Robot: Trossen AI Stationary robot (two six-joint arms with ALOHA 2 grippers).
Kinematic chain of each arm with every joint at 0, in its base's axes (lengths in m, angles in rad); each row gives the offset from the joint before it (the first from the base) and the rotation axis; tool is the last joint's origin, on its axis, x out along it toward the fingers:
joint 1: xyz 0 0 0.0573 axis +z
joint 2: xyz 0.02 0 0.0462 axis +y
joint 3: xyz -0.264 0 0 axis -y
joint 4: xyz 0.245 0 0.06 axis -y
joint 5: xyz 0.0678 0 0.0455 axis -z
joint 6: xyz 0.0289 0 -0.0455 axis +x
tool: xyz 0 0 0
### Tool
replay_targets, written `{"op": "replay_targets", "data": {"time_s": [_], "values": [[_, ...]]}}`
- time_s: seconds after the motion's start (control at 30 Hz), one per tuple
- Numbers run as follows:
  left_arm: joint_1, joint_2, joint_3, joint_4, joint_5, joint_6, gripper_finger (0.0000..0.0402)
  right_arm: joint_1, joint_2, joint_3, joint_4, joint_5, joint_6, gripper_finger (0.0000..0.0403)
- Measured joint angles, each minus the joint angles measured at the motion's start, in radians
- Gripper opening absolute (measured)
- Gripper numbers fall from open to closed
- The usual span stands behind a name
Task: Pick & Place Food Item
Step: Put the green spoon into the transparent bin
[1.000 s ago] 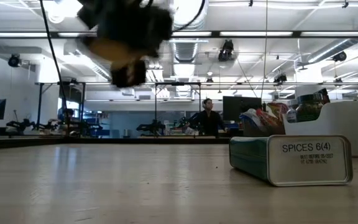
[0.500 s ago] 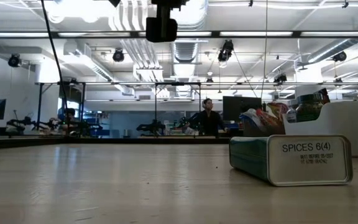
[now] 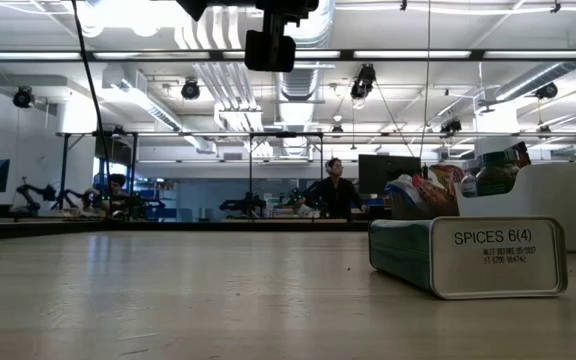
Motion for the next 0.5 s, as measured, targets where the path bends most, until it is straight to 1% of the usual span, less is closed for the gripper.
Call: {"op": "replay_targets", "data": {"time_s": [0.07,0.2,0.37,0.5], "values": [[0.0,0.0,-0.002,0.006,0.003,-0.007,0.0,-0.005,0.001,-0.001,-0.015,-0.045,0.001,0.0208],[0.001,0.001,-0.004,0.02,0.021,-0.011,0.0,-0.004,0.008,-0.001,-0.015,-0.057,-0.013,0.0175],[0.001,0.001,-0.004,0.029,0.022,-0.013,0.0,-0.01,0.009,-0.001,-0.014,-0.045,-0.009,0.0117],[0.001,0.002,-0.004,0.074,0.022,-0.039,0.0,-0.011,0.009,-0.001,-0.013,-0.04,-0.009,0.0068]]}}
